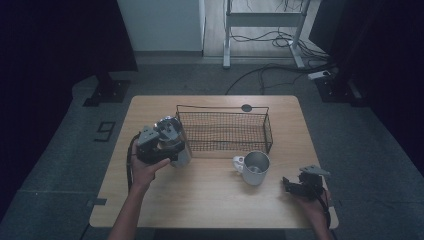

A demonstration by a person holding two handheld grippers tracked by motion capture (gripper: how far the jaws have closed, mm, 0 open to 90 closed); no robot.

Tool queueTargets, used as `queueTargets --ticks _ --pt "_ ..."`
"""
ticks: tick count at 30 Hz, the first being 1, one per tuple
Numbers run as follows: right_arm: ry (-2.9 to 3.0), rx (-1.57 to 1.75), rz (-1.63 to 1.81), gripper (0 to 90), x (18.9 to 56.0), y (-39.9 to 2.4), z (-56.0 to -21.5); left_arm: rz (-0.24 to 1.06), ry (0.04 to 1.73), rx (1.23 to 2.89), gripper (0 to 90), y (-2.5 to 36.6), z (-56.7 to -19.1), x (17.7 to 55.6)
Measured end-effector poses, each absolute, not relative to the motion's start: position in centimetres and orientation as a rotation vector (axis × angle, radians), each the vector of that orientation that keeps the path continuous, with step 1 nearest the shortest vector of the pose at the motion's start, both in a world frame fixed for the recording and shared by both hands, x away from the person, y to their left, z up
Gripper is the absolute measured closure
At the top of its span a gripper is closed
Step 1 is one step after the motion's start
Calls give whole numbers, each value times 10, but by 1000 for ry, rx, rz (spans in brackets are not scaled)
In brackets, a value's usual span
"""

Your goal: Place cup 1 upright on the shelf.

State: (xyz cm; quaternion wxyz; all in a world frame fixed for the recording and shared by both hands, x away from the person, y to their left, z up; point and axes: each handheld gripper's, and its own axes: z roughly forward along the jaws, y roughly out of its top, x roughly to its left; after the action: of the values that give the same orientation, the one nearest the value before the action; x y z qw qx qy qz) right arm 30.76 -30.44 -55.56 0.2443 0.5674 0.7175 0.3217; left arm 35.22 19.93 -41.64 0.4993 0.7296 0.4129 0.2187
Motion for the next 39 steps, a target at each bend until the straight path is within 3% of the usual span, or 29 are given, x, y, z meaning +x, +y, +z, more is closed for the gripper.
queueTargets --ticks 39 --pt "1952 1551 880 152 306 -303 -556 515 993 1739 41 194 -395 379"
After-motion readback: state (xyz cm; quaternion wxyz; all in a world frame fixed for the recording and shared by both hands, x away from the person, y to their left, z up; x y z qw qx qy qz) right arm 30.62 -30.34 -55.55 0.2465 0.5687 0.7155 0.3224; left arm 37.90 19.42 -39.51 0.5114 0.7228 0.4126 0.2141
